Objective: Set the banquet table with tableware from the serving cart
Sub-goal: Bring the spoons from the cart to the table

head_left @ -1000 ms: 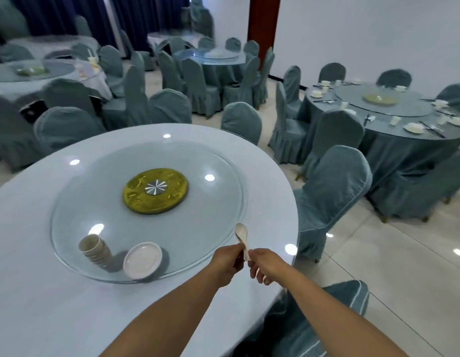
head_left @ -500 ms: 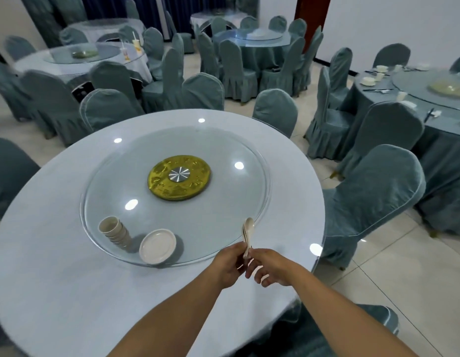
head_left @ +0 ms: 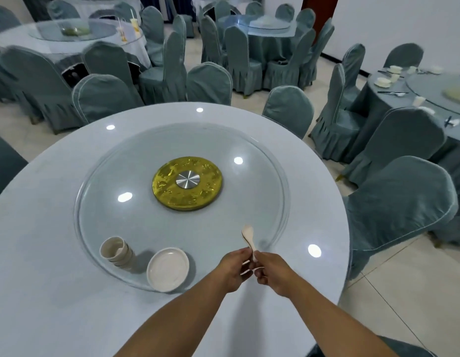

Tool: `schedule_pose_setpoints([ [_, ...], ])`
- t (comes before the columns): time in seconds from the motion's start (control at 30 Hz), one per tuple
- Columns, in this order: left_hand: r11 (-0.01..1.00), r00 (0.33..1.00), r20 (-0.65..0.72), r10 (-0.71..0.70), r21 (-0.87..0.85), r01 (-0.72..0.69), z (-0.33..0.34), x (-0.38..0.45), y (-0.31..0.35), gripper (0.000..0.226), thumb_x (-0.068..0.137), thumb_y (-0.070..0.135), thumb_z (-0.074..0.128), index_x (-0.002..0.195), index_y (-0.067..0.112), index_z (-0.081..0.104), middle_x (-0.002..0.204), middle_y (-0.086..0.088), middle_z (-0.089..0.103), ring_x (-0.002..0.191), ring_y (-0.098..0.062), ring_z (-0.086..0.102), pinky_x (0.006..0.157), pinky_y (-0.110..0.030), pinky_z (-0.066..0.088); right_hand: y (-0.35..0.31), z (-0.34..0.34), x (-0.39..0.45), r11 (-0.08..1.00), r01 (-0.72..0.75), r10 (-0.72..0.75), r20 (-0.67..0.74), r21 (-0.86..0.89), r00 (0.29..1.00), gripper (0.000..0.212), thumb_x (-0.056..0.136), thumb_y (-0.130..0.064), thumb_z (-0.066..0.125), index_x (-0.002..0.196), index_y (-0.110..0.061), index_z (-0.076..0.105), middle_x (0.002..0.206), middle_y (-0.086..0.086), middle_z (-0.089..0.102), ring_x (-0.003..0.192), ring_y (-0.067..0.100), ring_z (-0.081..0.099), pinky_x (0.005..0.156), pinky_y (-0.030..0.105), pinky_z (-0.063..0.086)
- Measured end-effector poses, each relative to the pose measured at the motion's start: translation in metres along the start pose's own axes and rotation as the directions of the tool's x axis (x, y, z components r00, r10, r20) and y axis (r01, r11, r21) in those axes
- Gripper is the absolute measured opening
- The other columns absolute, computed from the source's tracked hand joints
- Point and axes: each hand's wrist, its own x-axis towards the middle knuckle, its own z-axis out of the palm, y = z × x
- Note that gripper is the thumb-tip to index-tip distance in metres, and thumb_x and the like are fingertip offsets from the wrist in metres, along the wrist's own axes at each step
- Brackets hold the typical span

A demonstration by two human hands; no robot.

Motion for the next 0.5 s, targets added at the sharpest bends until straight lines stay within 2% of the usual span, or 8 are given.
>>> schedule_pose_setpoints([
  [0.03,0.999,1.000,-0.021,-0.009,0.037,0.010,-0.010,0.007,0.008,0.018,0.093,0.019,0.058,0.100,0.011,0.073,0.087,-0.003,0.071,0.081,-0.020,0.063,0.086,-0.034,0.052,-0.002,0.007,0.011,1.000,-0.010,0.009,-0.044,-0.027,0.999,0.025,0.097,-0.024,0.050,0.093,-0.007,0.067,0.079,0.008,0.063,0.055,0.015,0.046,0.052,0.025,0.039],
  [0.1,0.989,0.994,-0.107,0.010,0.149,0.006,-0.031,0.022,0.025,0.019,0.093,0.021,0.059,0.103,0.010,0.071,0.094,-0.003,0.073,0.083,-0.019,0.065,0.078,-0.031,0.052,-0.004,0.020,0.035,0.993,-0.049,0.031,-0.151,-0.112,0.988,0.029,0.100,-0.026,0.048,0.092,-0.006,0.067,0.075,0.008,0.065,0.054,0.015,0.045,0.050,0.025,0.038],
  [0.17,0.946,0.978,-0.181,0.100,0.321,-0.038,-0.054,0.038,0.038,0.018,0.094,0.022,0.058,0.104,0.012,0.069,0.098,-0.005,0.072,0.081,-0.019,0.063,0.072,-0.029,0.051,-0.003,0.030,0.058,0.970,-0.089,0.032,-0.249,-0.224,0.968,0.030,0.100,-0.027,0.047,0.091,-0.005,0.066,0.073,0.007,0.067,0.054,0.016,0.046,0.050,0.025,0.037],
  [0.23,0.867,0.960,-0.187,0.210,0.490,-0.094,-0.081,0.055,0.053,0.019,0.095,0.019,0.055,0.104,0.012,0.070,0.101,-0.007,0.071,0.082,-0.020,0.063,0.076,-0.031,0.052,0.000,0.037,0.082,0.907,-0.111,-0.018,-0.301,-0.405,0.953,0.031,0.101,-0.028,0.045,0.092,-0.006,0.065,0.078,0.007,0.070,0.056,0.015,0.050,0.052,0.025,0.038],
  [0.3,0.715,0.935,-0.167,0.312,0.690,-0.115,-0.106,0.071,0.065,0.023,0.095,0.017,0.054,0.109,0.012,0.071,0.106,-0.005,0.071,0.094,-0.023,0.065,0.086,-0.032,0.051,0.005,0.040,0.103,0.790,-0.124,-0.092,-0.315,-0.600,0.945,0.033,0.103,-0.031,0.042,0.095,-0.006,0.064,0.087,0.008,0.072,0.066,0.016,0.058,0.059,0.026,0.044],
  [0.37,0.497,0.906,-0.111,0.408,0.860,-0.118,-0.130,0.083,0.075,0.025,0.095,0.019,0.052,0.113,0.014,0.070,0.113,-0.002,0.070,0.105,-0.022,0.064,0.091,-0.028,0.048,0.011,0.041,0.118,0.629,-0.161,-0.176,-0.342,-0.761,0.923,0.037,0.105,-0.033,0.039,0.097,-0.005,0.063,0.093,0.009,0.071,0.081,0.021,0.064,0.069,0.028,0.047],
  [0.43,0.323,0.885,-0.030,0.464,0.936,-0.138,-0.147,0.093,0.081,0.028,0.097,0.019,0.048,0.115,0.016,0.068,0.117,-0.002,0.068,0.108,-0.020,0.062,0.093,-0.026,0.047,0.016,0.041,0.128,0.485,-0.201,-0.270,-0.365,-0.851,0.891,0.038,0.105,-0.035,0.036,0.097,-0.007,0.061,0.095,0.007,0.069,0.089,0.022,0.065,0.073,0.028,0.046],
  [0.5,0.209,0.880,0.026,0.474,0.968,-0.141,-0.160,0.102,0.084,0.031,0.098,0.020,0.043,0.118,0.018,0.067,0.119,-0.002,0.066,0.110,-0.020,0.060,0.093,-0.028,0.047,0.021,0.040,0.138,0.416,-0.232,-0.318,-0.379,-0.880,0.869,0.037,0.106,-0.035,0.035,0.099,-0.009,0.060,0.097,0.005,0.066,0.090,0.021,0.065,0.071,0.026,0.044],
])
